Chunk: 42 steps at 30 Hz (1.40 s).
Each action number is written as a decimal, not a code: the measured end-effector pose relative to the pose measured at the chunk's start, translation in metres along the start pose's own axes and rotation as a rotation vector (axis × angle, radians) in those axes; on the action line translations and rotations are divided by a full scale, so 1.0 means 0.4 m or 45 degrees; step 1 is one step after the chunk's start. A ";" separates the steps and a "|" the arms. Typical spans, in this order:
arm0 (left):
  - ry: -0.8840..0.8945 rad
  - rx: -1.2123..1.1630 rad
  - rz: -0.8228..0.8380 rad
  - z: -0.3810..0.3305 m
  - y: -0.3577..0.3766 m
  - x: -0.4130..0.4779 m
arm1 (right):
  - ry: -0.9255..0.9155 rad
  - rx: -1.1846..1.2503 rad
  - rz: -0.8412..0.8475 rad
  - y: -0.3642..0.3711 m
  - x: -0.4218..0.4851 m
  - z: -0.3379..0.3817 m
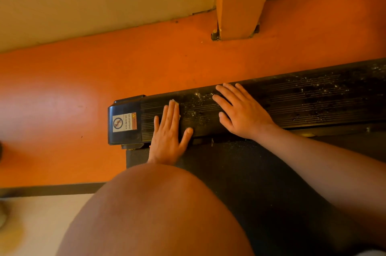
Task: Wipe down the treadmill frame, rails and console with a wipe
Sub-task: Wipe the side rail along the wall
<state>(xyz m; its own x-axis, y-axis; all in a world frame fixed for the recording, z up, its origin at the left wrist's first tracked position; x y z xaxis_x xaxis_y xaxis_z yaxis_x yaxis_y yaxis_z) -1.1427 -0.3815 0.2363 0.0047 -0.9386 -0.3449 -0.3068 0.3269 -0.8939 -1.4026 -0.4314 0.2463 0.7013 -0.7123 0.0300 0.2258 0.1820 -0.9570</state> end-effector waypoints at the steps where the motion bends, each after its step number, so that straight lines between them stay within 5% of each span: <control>1: -0.011 -0.014 0.024 0.011 0.015 -0.046 | -0.001 0.001 -0.004 0.000 -0.001 0.000; 11: -0.025 0.077 -0.047 -0.018 -0.025 0.117 | 0.000 -0.009 0.008 0.000 0.001 0.000; 19: -0.071 -0.017 0.027 0.032 0.047 -0.127 | -0.003 -0.002 -0.004 -0.003 -0.001 0.000; 26: -0.047 0.048 -0.053 -0.028 -0.024 0.117 | 0.001 0.001 0.006 -0.003 0.002 0.004; 34: -0.036 0.011 0.038 0.035 0.055 -0.114 | 0.004 0.021 0.009 -0.007 0.001 0.002; 42: -0.003 0.030 -0.038 -0.037 -0.023 0.112 | 0.009 0.018 0.017 -0.007 0.002 0.002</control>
<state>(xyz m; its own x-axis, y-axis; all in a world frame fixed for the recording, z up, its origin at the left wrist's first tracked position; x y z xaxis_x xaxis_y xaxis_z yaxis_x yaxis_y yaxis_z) -1.1536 -0.4282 0.2335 0.0157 -0.9479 -0.3183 -0.2839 0.3010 -0.9104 -1.4020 -0.4320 0.2492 0.6998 -0.7142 0.0149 0.2257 0.2013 -0.9532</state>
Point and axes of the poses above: each hand's wrist, its own x-axis towards the middle knuckle, its own y-axis out of the palm, z = x × y, the point moved 1 cm from there along x, towards the middle knuckle, and after that the axes turned 13 degrees about -y, right-handed, at the moved point
